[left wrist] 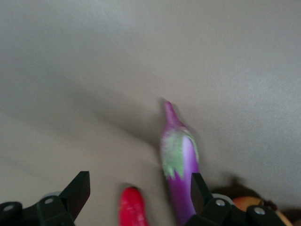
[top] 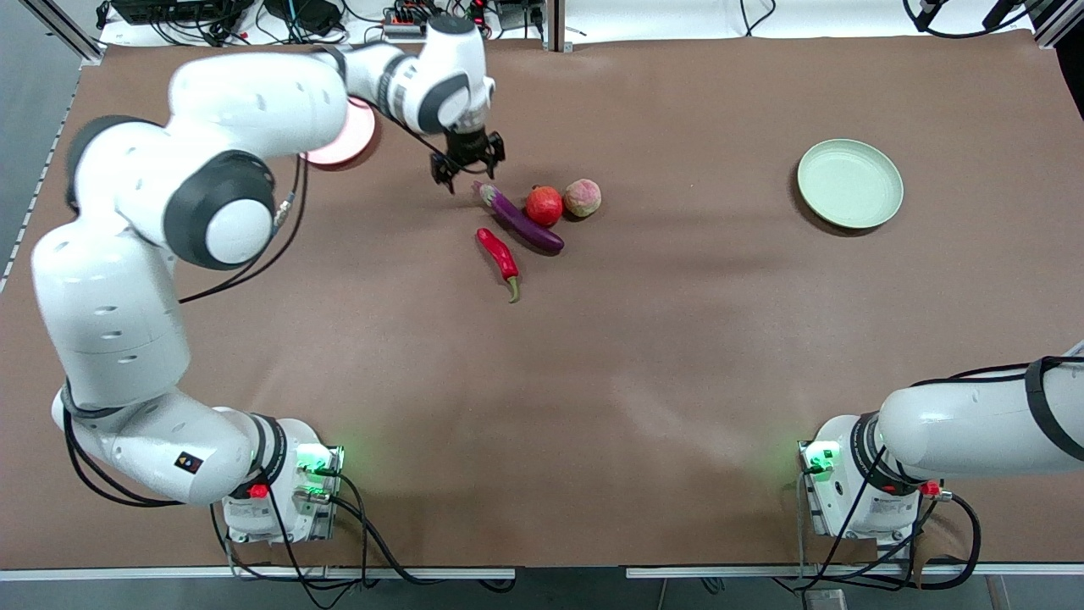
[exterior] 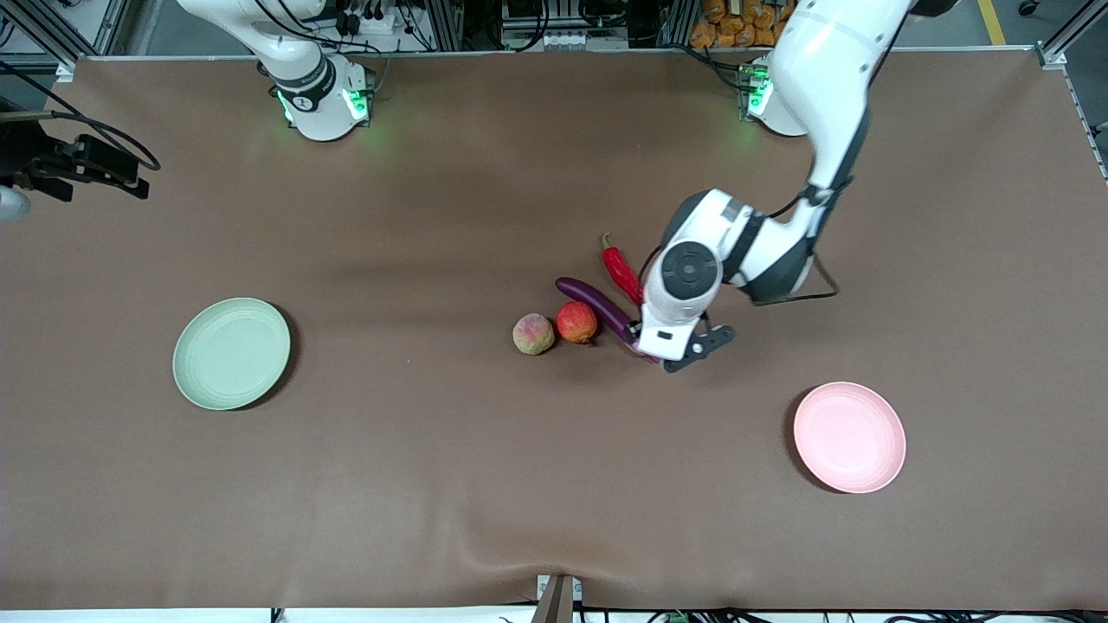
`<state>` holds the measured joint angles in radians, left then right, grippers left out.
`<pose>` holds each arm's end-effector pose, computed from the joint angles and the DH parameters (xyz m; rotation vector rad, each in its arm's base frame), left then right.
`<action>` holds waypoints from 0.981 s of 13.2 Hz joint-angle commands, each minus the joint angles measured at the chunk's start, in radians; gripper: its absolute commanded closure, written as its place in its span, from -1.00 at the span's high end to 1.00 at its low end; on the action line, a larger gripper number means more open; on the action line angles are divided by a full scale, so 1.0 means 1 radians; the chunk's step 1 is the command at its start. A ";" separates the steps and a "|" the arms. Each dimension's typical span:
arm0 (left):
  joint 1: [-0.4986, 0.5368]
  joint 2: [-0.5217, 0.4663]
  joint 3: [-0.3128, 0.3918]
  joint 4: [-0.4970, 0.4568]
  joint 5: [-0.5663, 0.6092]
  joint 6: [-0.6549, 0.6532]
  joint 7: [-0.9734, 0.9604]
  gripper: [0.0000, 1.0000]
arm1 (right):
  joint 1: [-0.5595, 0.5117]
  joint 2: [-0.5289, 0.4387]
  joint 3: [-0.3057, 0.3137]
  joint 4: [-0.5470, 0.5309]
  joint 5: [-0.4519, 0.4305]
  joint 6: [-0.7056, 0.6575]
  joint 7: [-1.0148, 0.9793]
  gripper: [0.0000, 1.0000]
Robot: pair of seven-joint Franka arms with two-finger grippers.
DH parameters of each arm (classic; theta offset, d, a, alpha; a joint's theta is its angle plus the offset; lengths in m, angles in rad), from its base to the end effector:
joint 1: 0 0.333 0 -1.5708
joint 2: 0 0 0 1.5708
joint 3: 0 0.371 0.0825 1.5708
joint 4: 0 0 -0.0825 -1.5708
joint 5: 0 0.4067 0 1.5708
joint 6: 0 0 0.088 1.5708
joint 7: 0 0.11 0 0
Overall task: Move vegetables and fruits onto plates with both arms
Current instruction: 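Reach the left gripper to the purple eggplant and grasp it, then lower the eggplant onto the pink plate while the right gripper reaches the peach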
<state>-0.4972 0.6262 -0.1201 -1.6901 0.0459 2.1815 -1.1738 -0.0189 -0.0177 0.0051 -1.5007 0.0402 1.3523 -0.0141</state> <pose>0.5874 -0.4020 0.2517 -2.9450 -0.8241 0.1671 0.5467 -0.0024 0.7028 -3.0936 -0.0100 0.2016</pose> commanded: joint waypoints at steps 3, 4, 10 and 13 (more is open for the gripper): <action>-0.036 0.067 0.007 0.007 0.020 0.127 -0.168 0.48 | -0.010 0.002 0.004 0.008 0.012 -0.010 0.003 1.00; -0.044 0.079 0.007 0.007 0.019 0.142 -0.182 0.44 | -0.010 0.002 0.004 0.008 0.012 -0.010 0.003 1.00; -0.031 0.038 0.020 -0.006 0.022 0.153 -0.201 -1.00 | -0.010 0.002 0.004 0.008 0.012 -0.010 0.003 1.00; 0.084 -0.081 0.020 -0.002 0.022 -0.004 -0.029 -1.00 | -0.015 0.004 0.003 0.010 0.006 -0.015 -0.001 1.00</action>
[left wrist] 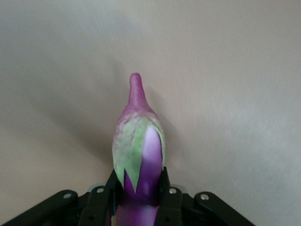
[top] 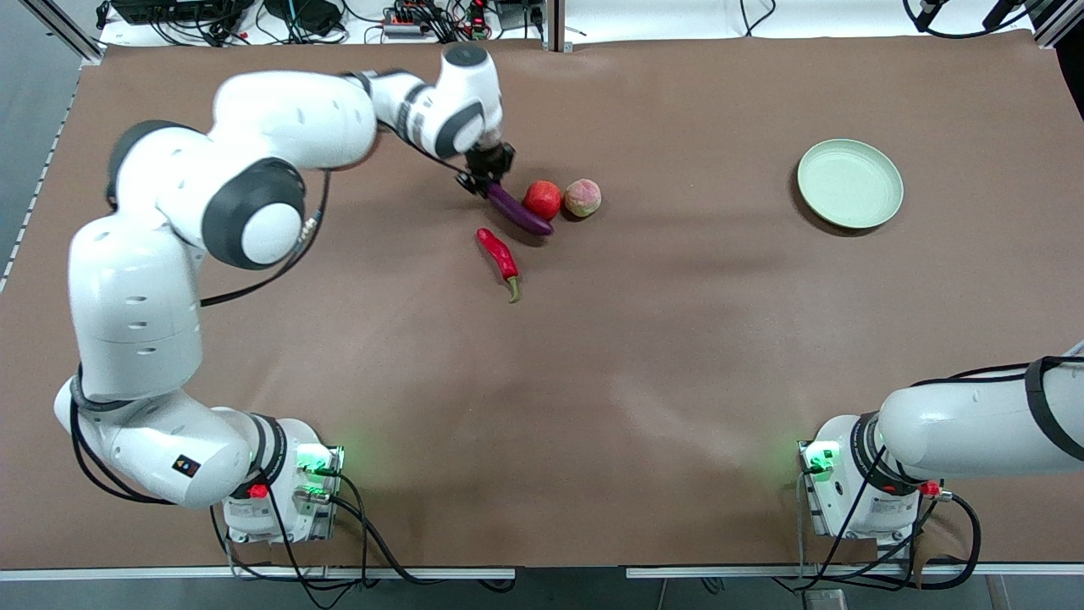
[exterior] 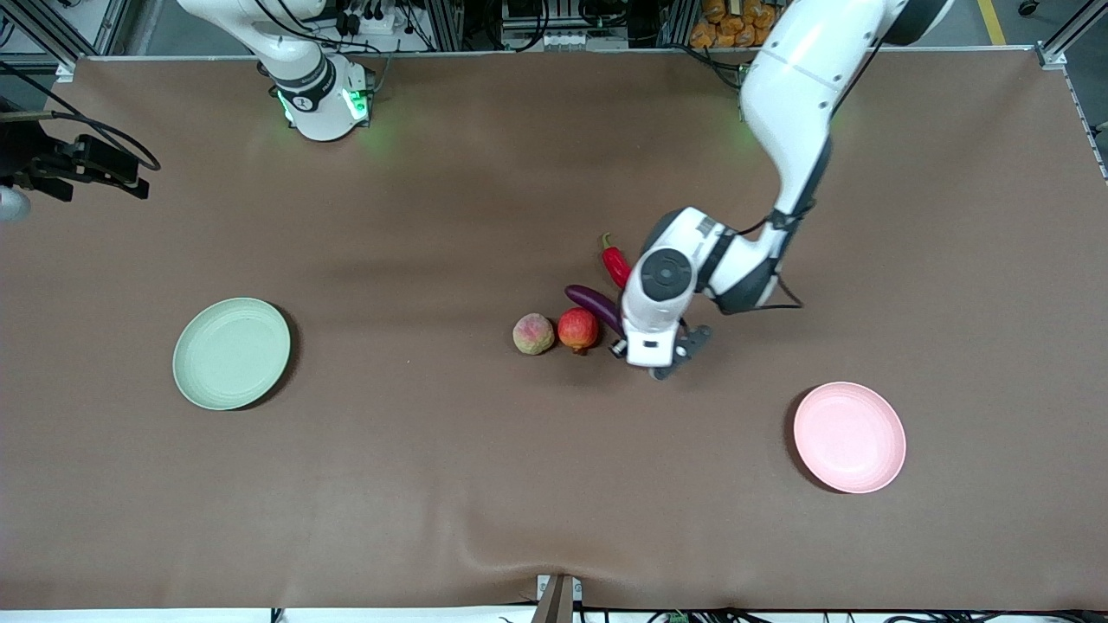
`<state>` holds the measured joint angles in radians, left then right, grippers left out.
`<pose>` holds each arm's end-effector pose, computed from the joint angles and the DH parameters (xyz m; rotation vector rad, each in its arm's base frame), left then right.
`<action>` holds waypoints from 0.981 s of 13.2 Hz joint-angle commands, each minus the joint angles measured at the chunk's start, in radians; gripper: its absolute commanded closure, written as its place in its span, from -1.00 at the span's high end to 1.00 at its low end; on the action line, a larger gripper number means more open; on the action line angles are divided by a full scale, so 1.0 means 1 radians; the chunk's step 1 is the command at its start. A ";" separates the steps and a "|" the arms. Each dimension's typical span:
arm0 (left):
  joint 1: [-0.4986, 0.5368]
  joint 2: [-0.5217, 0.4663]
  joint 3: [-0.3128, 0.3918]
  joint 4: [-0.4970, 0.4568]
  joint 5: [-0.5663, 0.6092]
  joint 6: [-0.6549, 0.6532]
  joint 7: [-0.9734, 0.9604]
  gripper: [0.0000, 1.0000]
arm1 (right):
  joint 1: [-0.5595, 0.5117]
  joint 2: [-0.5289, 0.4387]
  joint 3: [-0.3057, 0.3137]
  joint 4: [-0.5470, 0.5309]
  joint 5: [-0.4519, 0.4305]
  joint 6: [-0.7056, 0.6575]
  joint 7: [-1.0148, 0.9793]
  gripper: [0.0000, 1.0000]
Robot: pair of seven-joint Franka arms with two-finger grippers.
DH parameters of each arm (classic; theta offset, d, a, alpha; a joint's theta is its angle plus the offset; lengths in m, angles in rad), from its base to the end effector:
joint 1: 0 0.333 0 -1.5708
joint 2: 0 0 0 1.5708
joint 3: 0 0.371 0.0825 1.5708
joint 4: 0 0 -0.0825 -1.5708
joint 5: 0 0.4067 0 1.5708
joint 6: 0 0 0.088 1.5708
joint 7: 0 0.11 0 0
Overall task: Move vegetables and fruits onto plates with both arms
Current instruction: 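Lower the eggplant onto the pink plate while the right gripper reaches the peach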
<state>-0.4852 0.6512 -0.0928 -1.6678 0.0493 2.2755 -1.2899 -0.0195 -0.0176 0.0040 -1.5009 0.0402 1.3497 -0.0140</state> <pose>0.6154 -0.3890 0.2497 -2.9327 -1.0655 0.0621 0.5465 -0.0034 0.7025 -3.0931 -0.0072 0.2060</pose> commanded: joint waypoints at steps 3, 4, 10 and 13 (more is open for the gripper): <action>0.228 -0.142 -0.007 -0.017 0.018 -0.136 0.303 -1.00 | -0.008 0.071 0.005 0.030 -0.017 -0.012 -0.007 1.00; 0.284 -0.137 -0.007 -0.004 0.018 -0.136 0.389 -1.00 | -0.005 0.079 0.007 0.030 -0.041 -0.011 -0.009 1.00; 0.574 -0.046 -0.004 0.085 0.044 -0.094 0.933 -1.00 | 0.013 0.214 0.008 0.031 -0.039 0.006 0.003 1.00; 0.606 0.016 -0.004 0.111 0.047 -0.016 0.980 -1.00 | 0.085 0.258 0.010 0.025 -0.034 0.121 0.162 1.00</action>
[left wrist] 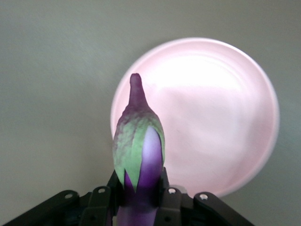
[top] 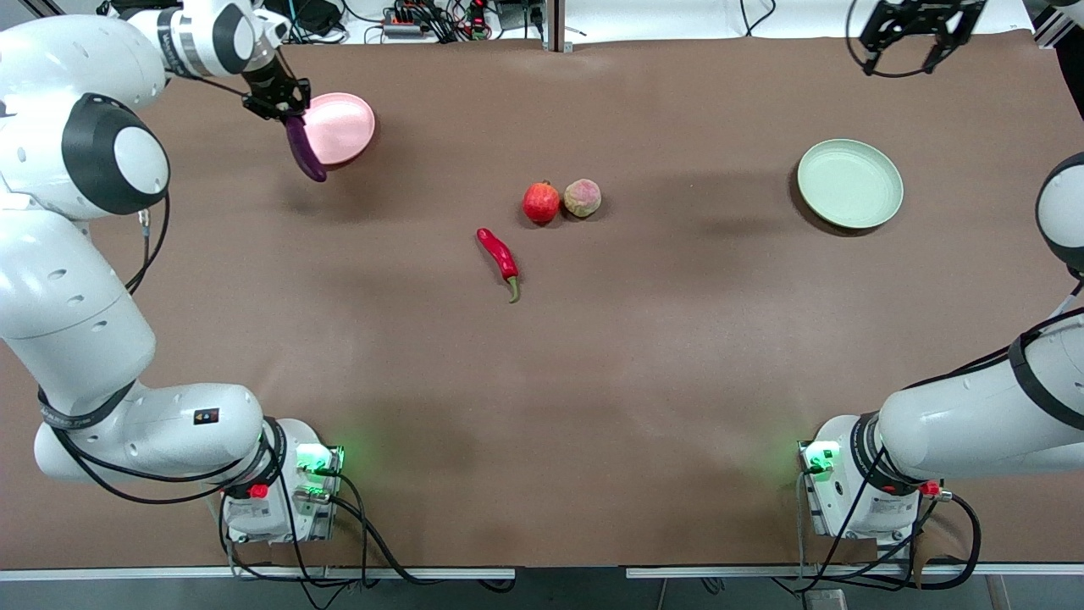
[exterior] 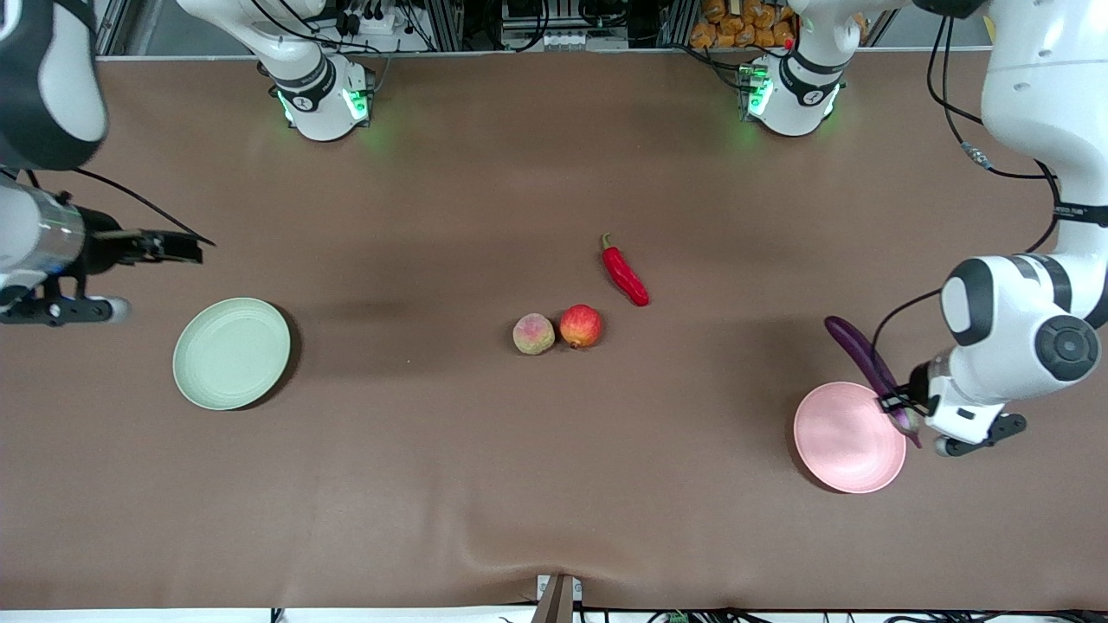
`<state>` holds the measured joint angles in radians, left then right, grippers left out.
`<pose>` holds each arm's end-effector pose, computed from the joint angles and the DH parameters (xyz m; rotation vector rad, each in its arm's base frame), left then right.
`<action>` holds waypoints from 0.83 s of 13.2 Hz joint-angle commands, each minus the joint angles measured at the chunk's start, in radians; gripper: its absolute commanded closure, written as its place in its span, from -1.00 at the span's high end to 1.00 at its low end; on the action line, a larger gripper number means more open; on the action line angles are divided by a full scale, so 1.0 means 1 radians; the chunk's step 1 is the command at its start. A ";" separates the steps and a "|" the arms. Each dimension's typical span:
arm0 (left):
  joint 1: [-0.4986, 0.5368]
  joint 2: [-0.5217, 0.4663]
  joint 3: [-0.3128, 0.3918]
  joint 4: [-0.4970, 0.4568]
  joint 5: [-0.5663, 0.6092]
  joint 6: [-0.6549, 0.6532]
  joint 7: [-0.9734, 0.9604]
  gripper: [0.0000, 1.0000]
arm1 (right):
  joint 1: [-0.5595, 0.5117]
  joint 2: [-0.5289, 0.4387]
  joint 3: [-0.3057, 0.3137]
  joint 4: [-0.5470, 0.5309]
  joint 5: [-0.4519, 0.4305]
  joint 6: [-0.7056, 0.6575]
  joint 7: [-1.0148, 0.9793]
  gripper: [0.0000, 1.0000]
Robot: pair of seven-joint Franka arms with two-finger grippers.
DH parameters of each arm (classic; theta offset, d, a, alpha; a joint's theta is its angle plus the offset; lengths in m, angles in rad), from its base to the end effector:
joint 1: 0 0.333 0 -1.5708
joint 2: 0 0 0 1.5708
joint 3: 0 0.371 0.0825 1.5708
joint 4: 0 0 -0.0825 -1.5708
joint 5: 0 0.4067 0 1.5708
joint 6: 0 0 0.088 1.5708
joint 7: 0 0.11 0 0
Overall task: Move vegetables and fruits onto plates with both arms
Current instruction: 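Lower the eggplant onto the pink plate while the right gripper reaches the peach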
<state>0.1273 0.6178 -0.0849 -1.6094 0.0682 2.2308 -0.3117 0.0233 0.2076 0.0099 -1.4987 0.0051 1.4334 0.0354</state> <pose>0.7419 0.0436 0.2964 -3.0954 -0.5126 -0.0108 0.6261 0.0208 0.5762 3.1102 -0.0033 -0.4272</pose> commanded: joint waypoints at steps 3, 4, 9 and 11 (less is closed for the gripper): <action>-0.005 0.123 -0.012 0.134 0.024 0.032 -0.013 -0.89 | 0.139 0.107 0.004 0.023 0.045 0.097 0.332 1.00; -0.005 0.131 -0.012 0.143 0.019 0.033 -0.017 -0.34 | 0.167 0.137 0.004 0.023 0.121 0.116 0.441 1.00; -0.006 0.080 -0.018 0.140 0.025 0.027 -0.012 1.00 | 0.314 0.258 0.004 0.028 0.297 0.333 0.886 1.00; -0.003 0.036 -0.022 0.129 0.024 0.012 -0.004 1.00 | 0.392 0.317 0.004 0.028 0.299 0.466 1.039 1.00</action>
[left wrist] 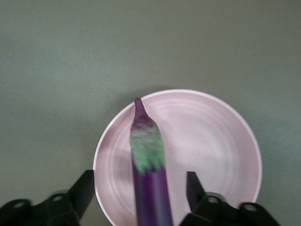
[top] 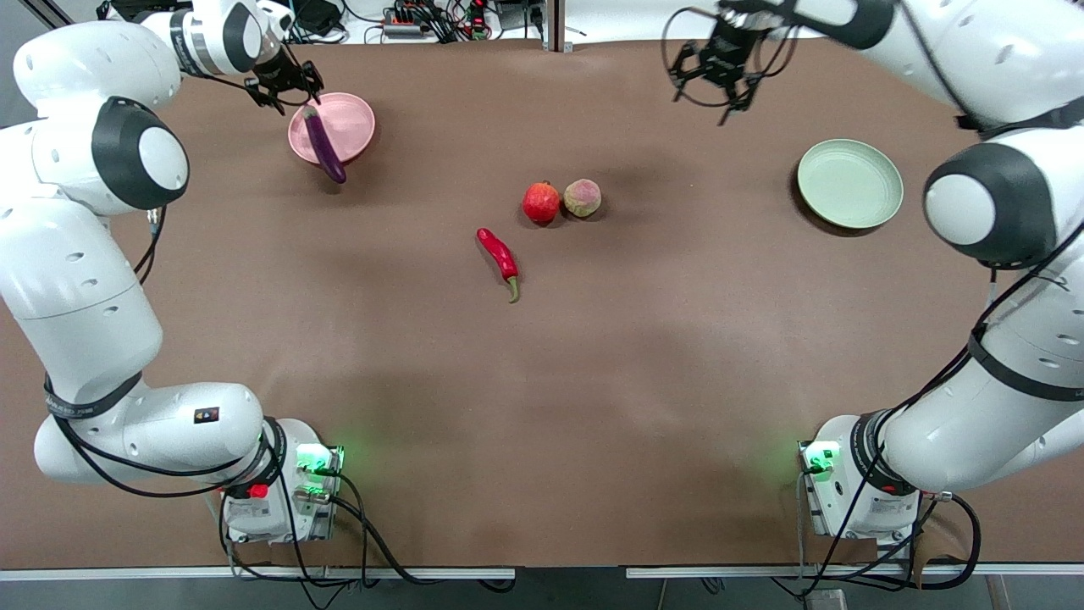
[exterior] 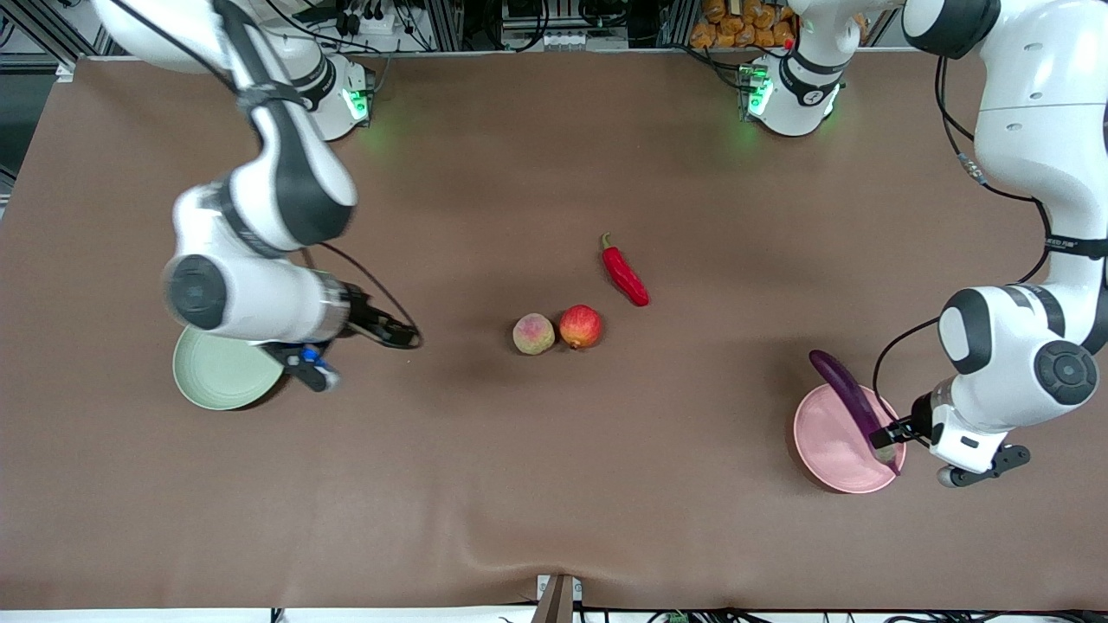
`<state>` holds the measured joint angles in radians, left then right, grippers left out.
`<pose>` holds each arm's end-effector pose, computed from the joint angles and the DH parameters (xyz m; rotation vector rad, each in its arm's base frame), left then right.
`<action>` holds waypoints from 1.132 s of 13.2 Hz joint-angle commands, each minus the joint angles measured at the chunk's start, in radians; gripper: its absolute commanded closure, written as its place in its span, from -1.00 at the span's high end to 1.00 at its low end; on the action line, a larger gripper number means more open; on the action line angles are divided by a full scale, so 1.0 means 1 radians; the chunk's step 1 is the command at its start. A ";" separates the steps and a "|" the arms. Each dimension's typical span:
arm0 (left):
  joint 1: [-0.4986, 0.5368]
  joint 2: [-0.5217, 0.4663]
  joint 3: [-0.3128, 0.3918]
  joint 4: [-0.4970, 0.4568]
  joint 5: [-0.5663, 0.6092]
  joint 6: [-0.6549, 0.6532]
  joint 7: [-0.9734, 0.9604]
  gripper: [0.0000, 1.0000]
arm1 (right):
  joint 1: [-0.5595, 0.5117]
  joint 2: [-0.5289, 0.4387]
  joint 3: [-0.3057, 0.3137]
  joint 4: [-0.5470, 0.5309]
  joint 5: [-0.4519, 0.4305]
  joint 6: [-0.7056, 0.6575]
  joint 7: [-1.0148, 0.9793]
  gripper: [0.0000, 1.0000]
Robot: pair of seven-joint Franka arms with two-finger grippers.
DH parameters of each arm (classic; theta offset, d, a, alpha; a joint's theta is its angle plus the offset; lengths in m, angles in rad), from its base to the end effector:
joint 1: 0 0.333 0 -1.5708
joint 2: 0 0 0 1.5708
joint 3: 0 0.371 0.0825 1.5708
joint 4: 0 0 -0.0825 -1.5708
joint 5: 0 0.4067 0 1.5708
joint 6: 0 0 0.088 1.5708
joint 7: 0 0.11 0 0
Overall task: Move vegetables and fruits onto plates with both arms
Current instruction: 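Lower the eggplant onto the pink plate while the right gripper reaches the peach, then grasp the peach with the right gripper while the left gripper withdraws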
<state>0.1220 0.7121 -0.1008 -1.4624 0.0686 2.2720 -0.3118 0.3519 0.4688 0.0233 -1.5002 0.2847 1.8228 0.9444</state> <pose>0.7841 0.0353 0.2980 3.0738 0.4946 0.1541 0.6627 0.2835 0.4269 -2.8163 0.9690 0.4306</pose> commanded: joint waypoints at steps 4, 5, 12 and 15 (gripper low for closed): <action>-0.002 -0.147 -0.008 -0.016 0.014 -0.175 -0.016 1.00 | 0.165 0.177 -0.009 0.032 0.014 0.295 0.348 1.00; -0.005 -0.164 -0.008 -0.016 0.013 -0.201 -0.023 1.00 | 0.185 0.198 -0.009 0.032 0.013 0.338 0.394 1.00; -0.004 -0.275 -0.160 -0.142 0.013 -0.295 -0.422 1.00 | 0.266 0.298 -0.011 0.031 -0.001 0.498 0.534 1.00; -0.005 -0.295 -0.246 -0.193 0.016 -0.276 -0.533 1.00 | 0.286 0.304 -0.013 0.021 -0.002 0.497 0.539 1.00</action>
<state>0.1082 0.4671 -0.3071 -1.5880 0.0686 1.9817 -0.7816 0.6184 0.7591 0.0225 -1.4959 0.2872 2.3212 1.4615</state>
